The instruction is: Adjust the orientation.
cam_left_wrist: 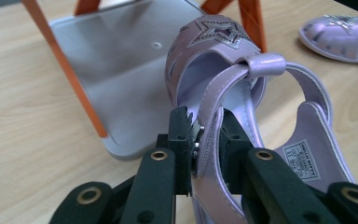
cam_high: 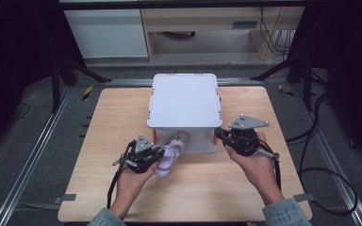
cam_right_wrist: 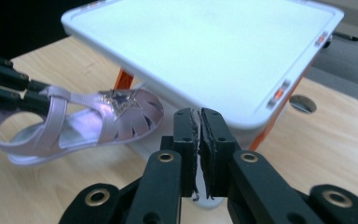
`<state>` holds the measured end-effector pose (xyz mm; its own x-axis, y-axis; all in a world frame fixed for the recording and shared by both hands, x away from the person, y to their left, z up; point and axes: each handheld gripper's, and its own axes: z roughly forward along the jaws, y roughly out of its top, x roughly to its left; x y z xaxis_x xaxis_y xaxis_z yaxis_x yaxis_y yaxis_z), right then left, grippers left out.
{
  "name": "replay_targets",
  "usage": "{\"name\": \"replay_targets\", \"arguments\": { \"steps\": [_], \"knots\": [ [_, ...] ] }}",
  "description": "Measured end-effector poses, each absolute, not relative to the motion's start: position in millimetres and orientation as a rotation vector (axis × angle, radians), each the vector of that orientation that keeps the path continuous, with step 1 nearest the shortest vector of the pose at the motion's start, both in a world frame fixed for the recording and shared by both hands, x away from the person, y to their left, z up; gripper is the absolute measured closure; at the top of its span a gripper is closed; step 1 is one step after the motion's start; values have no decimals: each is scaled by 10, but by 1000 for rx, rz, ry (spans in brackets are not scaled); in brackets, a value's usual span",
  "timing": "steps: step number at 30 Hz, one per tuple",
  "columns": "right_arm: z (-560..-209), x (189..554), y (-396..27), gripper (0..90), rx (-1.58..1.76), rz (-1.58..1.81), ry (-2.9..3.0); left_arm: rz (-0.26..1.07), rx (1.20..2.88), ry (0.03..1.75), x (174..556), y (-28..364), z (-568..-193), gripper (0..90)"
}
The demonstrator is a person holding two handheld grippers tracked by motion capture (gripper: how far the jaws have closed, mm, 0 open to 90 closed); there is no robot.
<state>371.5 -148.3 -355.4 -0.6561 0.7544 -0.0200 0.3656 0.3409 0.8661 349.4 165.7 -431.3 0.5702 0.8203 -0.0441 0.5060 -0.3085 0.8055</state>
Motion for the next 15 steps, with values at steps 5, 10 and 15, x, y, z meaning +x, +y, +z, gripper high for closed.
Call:
{"name": "replay_targets", "arguments": {
  "steps": [5,10,15],
  "knots": [
    [-3516,3879,-1448,864,999,1254,2187,498,1958,1089,3538,1672,-4333,781],
    [-3551,4049,-1397,861,1035,1234,2196,509,1946,1108,3554,1660,-4399,782],
    [-3593,4160,-1352,861,1050,1219,2206,507,1938,1142,3602,1631,-4522,781]
  ]
}}
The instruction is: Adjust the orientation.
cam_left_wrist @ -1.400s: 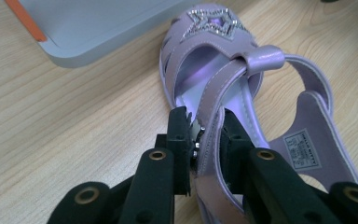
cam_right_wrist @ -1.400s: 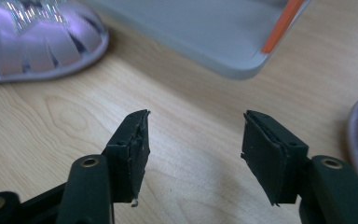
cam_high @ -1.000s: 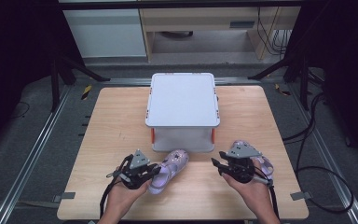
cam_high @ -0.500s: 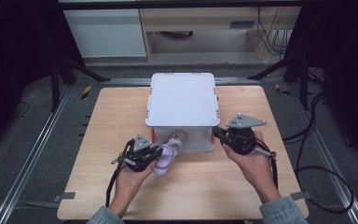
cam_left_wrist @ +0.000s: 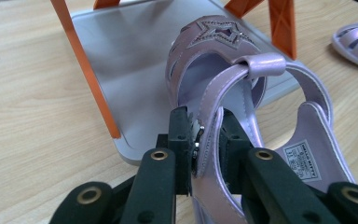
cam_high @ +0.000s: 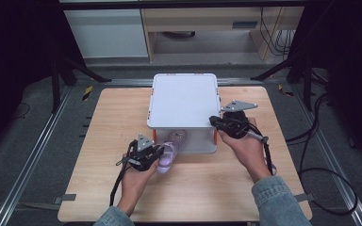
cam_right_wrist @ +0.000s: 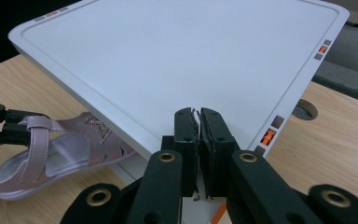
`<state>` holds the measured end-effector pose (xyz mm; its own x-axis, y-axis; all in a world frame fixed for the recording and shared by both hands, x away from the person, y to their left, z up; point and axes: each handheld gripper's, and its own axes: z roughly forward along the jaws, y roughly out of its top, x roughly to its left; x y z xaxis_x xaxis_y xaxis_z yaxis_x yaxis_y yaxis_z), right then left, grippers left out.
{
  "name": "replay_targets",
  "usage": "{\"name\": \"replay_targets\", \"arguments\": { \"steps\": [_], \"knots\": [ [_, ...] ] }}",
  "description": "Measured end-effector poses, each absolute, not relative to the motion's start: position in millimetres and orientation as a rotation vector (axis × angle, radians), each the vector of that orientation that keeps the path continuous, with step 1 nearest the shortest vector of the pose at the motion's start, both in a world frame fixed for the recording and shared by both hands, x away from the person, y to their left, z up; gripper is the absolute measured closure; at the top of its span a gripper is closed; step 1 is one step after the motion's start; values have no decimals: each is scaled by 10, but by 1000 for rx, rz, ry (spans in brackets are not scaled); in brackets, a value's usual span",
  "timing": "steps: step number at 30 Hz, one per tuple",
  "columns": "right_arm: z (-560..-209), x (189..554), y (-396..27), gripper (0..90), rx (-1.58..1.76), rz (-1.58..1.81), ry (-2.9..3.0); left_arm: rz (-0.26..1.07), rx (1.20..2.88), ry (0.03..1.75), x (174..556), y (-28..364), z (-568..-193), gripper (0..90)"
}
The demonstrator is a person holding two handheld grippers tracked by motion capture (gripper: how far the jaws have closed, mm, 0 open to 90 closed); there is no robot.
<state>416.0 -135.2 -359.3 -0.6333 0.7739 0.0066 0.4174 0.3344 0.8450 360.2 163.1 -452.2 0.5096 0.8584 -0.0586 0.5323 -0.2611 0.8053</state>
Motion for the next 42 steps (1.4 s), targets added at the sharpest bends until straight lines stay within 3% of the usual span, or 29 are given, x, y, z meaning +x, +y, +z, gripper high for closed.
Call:
{"name": "replay_targets", "arguments": {
  "steps": [20,26,30,35,39,42],
  "knots": [
    [-3608,4232,-1343,862,1021,1225,2222,507,1835,1328,3913,1450,-4808,777],
    [-3608,4235,-1346,860,1018,1227,2225,459,1814,1334,3903,1425,-4790,730],
    [-3609,4236,-1346,857,1018,1228,2224,426,1808,1306,3895,1451,-4762,633],
    [-3610,4233,-1343,853,1015,1225,2223,515,1832,1188,3816,1477,-4673,521],
    [-3610,4233,-1340,851,1014,1221,2222,581,1870,1064,3692,1508,-4551,531],
    [-3611,4236,-1339,851,1010,1218,2220,588,1888,980,3596,1549,-4461,617]
  ]
}}
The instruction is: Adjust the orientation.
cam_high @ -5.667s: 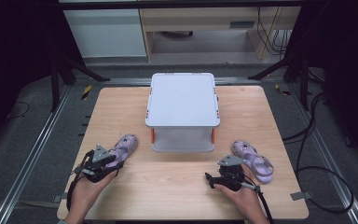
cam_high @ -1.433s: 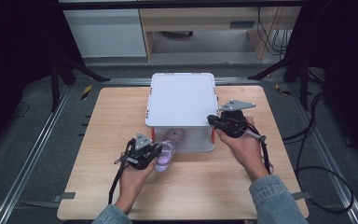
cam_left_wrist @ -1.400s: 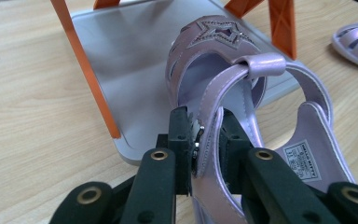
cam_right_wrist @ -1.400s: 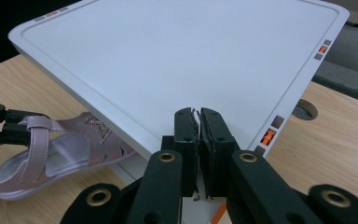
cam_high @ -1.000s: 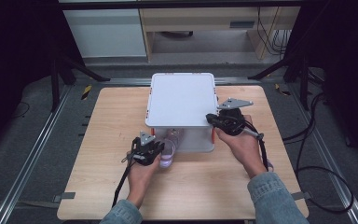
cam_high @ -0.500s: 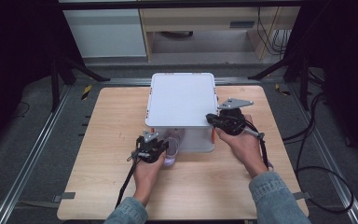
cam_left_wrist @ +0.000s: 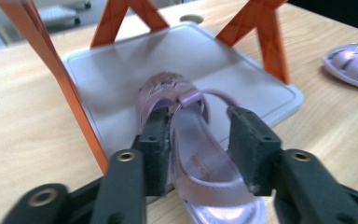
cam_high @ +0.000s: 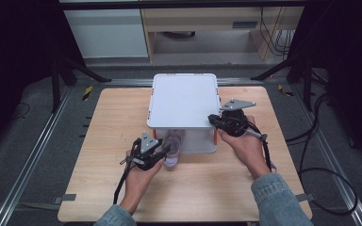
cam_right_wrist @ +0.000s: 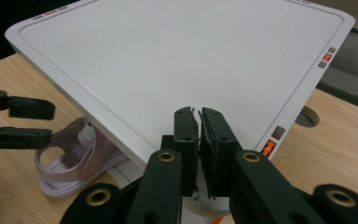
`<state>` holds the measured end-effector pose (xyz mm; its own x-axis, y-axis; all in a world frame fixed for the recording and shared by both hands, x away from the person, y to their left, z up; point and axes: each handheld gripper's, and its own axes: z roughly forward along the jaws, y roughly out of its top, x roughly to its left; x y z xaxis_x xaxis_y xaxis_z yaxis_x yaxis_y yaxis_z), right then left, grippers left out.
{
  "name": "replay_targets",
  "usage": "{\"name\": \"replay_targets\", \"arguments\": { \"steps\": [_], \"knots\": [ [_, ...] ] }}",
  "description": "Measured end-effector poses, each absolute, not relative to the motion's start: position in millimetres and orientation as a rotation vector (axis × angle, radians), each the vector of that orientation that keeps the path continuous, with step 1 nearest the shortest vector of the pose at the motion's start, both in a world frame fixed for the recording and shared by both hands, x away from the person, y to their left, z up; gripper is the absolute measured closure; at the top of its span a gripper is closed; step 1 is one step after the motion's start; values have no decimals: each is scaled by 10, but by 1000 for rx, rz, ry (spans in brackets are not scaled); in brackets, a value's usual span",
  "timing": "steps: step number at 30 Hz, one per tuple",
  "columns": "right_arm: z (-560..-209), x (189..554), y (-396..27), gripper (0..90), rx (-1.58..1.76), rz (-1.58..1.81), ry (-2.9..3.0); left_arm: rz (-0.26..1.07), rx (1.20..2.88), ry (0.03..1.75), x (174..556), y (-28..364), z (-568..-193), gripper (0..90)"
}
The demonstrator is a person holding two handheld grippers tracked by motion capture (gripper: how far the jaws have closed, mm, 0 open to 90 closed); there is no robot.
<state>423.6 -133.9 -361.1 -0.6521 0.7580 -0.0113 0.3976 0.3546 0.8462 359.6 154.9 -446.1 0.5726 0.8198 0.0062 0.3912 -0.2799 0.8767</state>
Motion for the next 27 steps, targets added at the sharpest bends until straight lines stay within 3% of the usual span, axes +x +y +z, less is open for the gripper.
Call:
{"name": "replay_targets", "arguments": {
  "steps": [4,8,15,27],
  "knots": [
    [-3611,4241,-1340,851,1013,1219,2219,591,1970,854,3468,1573,-4372,792],
    [-3609,4244,-1336,850,1007,1212,2220,608,2036,758,3330,1591,-4358,869],
    [-3602,4247,-1328,850,1006,1198,2224,587,2146,672,3156,1572,-4493,895],
    [-3604,4251,-1330,853,997,1200,2225,585,2283,660,3262,1470,-4843,893]
  ]
}}
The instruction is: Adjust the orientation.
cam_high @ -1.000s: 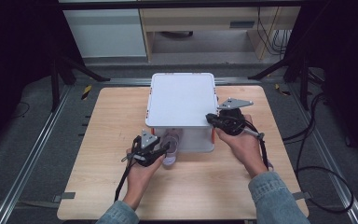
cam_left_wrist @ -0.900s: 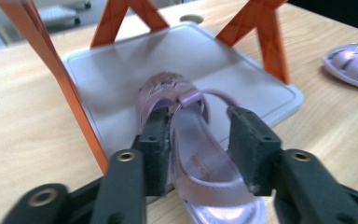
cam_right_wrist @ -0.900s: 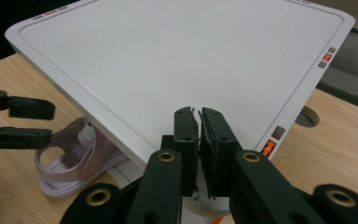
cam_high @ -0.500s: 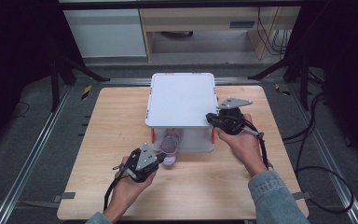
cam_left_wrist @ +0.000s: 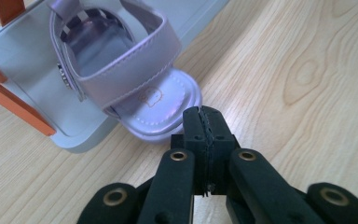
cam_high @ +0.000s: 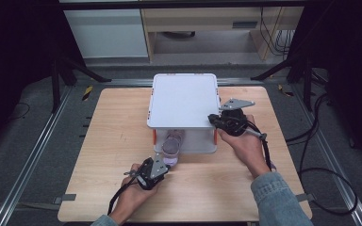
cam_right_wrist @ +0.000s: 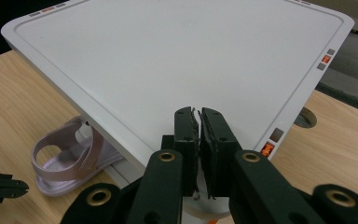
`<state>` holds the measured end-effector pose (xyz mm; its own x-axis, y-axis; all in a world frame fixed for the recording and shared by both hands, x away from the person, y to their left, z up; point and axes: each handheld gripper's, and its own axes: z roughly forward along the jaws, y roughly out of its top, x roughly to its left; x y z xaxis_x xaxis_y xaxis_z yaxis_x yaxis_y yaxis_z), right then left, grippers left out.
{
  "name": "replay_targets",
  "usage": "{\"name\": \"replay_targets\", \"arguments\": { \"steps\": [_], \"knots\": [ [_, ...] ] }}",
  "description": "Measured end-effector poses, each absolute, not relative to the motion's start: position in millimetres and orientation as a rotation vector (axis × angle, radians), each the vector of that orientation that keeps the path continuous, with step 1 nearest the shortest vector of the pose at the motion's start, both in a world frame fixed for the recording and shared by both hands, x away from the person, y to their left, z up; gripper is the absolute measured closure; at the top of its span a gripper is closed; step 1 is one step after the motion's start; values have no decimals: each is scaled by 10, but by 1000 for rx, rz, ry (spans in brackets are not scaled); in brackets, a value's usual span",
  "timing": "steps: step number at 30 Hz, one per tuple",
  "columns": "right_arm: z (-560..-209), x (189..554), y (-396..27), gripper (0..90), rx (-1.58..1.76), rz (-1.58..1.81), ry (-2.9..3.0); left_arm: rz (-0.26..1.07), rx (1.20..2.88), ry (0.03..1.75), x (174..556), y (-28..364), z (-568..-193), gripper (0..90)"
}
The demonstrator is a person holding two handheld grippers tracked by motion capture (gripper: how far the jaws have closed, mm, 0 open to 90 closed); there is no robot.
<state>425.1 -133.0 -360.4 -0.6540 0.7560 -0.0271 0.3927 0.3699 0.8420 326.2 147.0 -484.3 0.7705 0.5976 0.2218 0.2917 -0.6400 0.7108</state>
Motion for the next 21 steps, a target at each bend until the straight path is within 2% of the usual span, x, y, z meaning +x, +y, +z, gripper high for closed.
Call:
{"name": "replay_targets", "arguments": {
  "steps": [21],
  "knots": [
    [-3609,4259,-1342,855,1000,1214,2230,667,2288,725,3640,1328,-4937,896]
  ]
}}
